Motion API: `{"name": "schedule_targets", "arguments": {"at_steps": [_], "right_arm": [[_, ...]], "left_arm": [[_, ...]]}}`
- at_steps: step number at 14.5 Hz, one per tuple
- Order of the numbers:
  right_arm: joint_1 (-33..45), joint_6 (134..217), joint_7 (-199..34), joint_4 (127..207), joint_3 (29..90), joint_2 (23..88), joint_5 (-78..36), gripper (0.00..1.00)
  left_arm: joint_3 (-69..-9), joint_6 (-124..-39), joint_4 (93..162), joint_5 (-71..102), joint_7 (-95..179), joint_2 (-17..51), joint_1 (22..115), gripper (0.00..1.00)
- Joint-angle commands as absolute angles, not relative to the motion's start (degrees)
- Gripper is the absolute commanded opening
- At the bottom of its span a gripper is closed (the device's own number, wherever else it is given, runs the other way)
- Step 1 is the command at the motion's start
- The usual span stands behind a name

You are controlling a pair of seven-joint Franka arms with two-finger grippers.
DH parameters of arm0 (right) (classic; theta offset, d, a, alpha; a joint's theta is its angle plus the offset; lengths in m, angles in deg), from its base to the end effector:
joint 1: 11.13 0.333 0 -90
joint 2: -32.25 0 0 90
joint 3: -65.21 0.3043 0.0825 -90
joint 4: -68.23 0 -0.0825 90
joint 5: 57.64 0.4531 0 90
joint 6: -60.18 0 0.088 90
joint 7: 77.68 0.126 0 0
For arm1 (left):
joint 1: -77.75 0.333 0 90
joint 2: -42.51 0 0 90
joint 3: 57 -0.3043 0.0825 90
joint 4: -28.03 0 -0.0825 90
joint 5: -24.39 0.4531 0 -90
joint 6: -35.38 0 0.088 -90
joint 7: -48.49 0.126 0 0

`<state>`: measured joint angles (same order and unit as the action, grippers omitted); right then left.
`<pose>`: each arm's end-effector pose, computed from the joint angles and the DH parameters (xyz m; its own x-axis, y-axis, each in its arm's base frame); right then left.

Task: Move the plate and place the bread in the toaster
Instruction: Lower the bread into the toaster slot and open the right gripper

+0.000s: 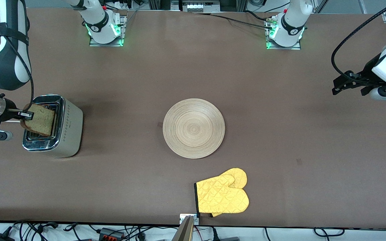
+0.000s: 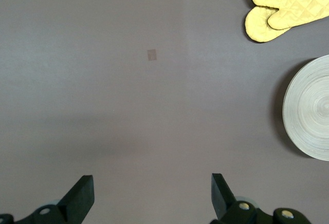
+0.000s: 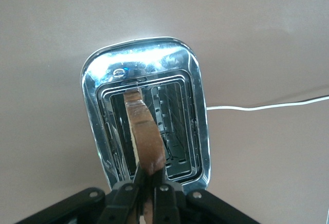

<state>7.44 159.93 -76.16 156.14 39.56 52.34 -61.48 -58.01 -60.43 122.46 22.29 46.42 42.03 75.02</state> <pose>0.7022 -0.0652 0.4147 0.9858 -0.1300 -0.1067 -0.1048 -0.9710 0.2149 0.6331 -0.0233 0.5555 0.9998 0.0098 0.0143 0.0093 -0.9993 0.0369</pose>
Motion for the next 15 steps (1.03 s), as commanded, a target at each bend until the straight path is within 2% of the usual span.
{"name": "schedule_targets", "arguments": {"at_steps": [1, 15], "right_arm": [[7.2, 159.4, -76.5, 155.9, 39.6, 53.0, -62.1, 0.0], [7.2, 159.1, -76.4, 156.7, 39.8, 56.3, -58.7, 0.0]], "left_arm": [[-58.1, -58.1, 121.5, 23.3, 47.4, 42.3, 75.1, 1.0], [-57.6, -56.2, 121.5, 25.7, 47.4, 42.3, 75.1, 1.0]]}}
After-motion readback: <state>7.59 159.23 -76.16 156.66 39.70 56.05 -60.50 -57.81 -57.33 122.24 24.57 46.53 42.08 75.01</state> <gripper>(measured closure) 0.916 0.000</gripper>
